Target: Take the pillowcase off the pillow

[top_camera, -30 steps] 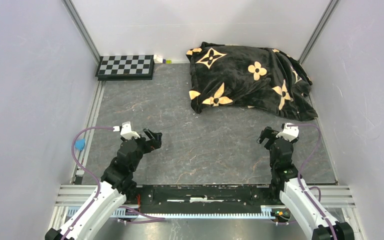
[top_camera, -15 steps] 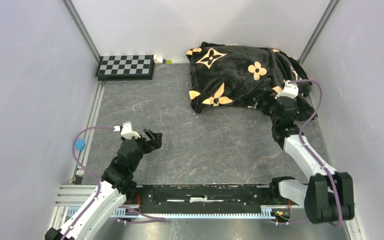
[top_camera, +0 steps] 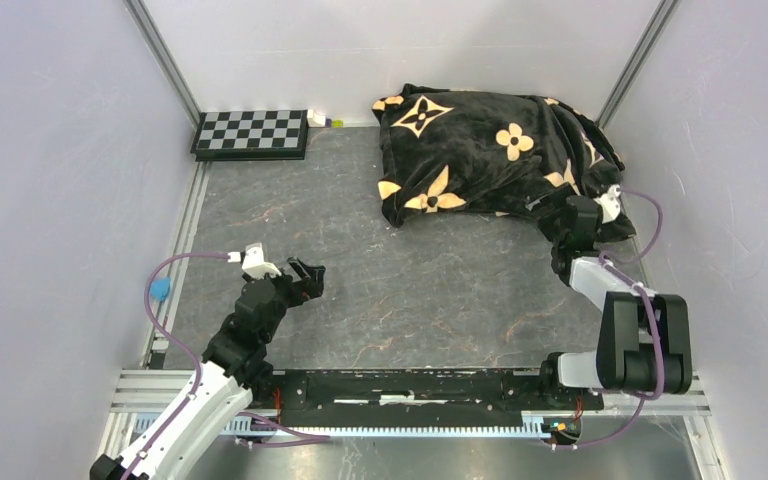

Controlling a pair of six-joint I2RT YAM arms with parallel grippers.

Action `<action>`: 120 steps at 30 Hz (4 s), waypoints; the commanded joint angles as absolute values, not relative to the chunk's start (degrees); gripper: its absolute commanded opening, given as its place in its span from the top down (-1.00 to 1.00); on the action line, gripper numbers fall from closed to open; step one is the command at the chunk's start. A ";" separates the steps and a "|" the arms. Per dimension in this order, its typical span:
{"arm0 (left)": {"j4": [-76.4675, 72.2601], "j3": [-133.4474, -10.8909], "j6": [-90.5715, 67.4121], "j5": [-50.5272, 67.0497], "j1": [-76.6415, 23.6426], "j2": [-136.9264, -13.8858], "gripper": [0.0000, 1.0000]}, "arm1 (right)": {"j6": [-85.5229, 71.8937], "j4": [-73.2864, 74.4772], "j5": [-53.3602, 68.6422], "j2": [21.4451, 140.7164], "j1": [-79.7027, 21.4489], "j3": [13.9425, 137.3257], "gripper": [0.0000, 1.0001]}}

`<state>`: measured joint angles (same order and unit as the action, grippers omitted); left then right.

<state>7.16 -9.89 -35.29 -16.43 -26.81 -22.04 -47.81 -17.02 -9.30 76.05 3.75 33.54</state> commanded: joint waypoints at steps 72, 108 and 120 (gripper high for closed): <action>-0.55 -62.55 -24.20 -11.25 -45.53 -88.49 0.95 | -29.90 6.45 1.39 35.66 5.80 38.41 1.00; 40.60 -92.74 -29.41 -0.44 -10.26 -75.21 0.95 | -28.50 15.37 25.23 71.08 4.04 79.57 -0.76; 33.62 -92.31 -32.12 0.90 -9.66 -86.24 0.95 | -14.53 17.74 13.14 57.15 -4.43 53.69 -0.96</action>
